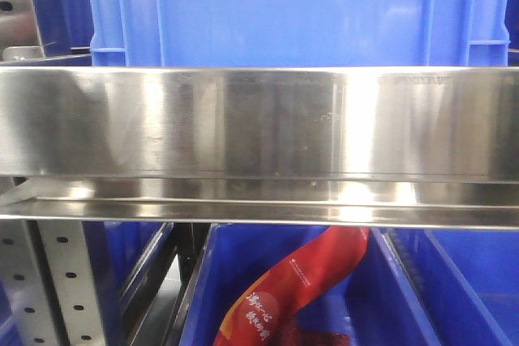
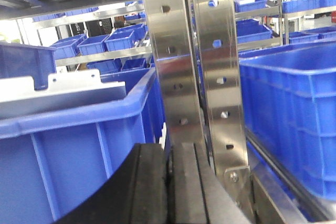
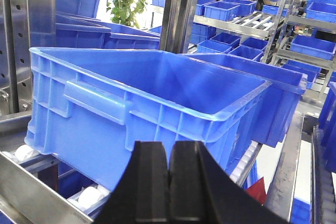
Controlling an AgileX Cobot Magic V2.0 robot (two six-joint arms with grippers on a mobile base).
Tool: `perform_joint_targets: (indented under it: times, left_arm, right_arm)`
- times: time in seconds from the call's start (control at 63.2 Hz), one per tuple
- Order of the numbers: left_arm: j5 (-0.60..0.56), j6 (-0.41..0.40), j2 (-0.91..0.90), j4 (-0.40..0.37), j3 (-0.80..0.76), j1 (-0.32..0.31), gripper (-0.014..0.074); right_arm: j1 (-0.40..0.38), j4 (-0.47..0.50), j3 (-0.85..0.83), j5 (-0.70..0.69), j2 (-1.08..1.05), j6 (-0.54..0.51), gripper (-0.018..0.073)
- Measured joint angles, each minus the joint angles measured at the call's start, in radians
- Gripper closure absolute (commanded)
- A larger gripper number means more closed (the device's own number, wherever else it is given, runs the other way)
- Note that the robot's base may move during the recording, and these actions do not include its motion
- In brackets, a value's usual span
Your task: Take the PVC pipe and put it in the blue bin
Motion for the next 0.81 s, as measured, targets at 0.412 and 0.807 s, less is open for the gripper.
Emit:
perform_joint_targets:
  times: [0.412,0.807]
  left_arm:
    - [-0.109,0.0,-0.003,-0.032,0.116,0.0,0.0707]
    - [-0.189,0.0,-0.032,-0.048,0.208,0.0,0.0707]
  right_arm:
    - [0.0,0.0,0.0,0.001,0.0,0.002,0.0728]
    - [0.0,-0.002,0.0,0.001,0.0,0.0,0.0728]
